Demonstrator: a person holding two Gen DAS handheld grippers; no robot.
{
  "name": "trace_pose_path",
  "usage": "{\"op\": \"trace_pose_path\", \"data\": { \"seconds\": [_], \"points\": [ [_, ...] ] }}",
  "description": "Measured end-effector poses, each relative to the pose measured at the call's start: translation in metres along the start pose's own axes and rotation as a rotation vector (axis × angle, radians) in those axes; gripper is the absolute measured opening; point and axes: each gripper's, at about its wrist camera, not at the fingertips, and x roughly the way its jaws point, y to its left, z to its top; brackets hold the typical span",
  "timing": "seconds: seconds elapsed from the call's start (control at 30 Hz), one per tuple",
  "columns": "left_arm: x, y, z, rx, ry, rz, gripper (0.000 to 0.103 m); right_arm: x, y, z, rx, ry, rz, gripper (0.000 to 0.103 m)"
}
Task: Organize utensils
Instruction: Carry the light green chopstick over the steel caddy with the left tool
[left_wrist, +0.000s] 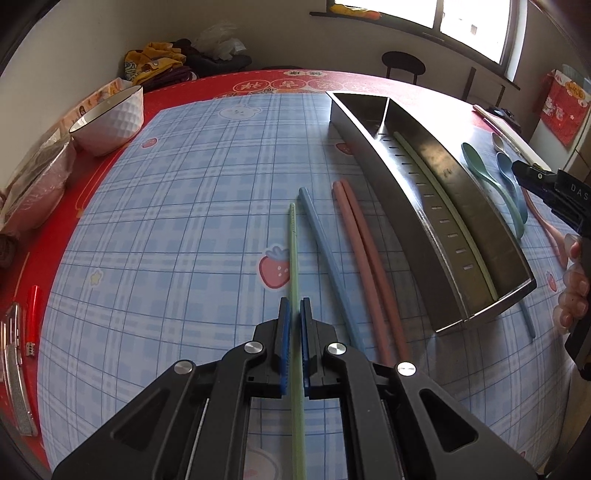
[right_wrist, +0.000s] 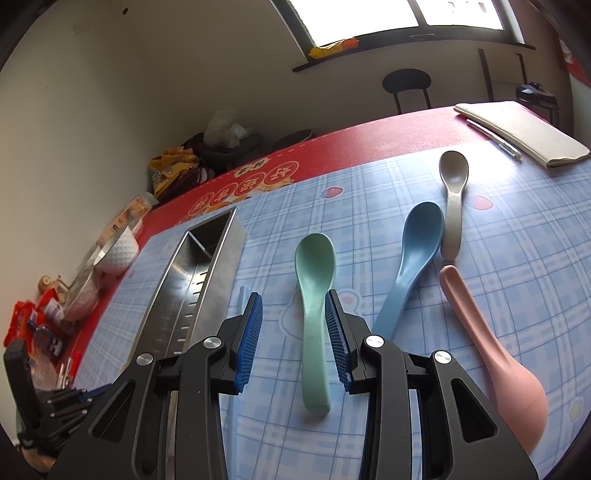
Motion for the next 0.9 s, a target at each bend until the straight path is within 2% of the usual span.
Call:
{"op": "trace_pose_path", "data": {
  "seconds": [0.23, 0.43, 0.5, 0.67, 0.9],
  "points": [
    [-0.006, -0.010, -0.014, 0.090, 0.020, 0.036, 0.006, -0.002, -0.002, 0.000, 0.006, -0.004, 0.002, 0.035],
    [-0.011, -0.010, -0.021, 0.114, 0.008, 0.040, 0.006, -0.004, -0.002, 0.001, 0.012, -0.006, 0.002, 0.035],
    [-0.013, -0.004, -0.020, 0.062, 0.009, -0.009, 0.005, -0.004, -0.002, 0.001, 0.012, -0.005, 0.002, 0.035],
    [-0.041, 0.011, 0.006, -0.054, -0.062, -0.148, 0.005, -0.003, -0.003, 0.002, 0.019, -0.003, 0.002, 0.035],
    [-0.075, 0.003, 0.046, -0.078, -0.142, -0.235, 0.005, -0.004, -0.004, 0.002, 0.028, -0.006, 0.006, 0.035]
  ]
}}
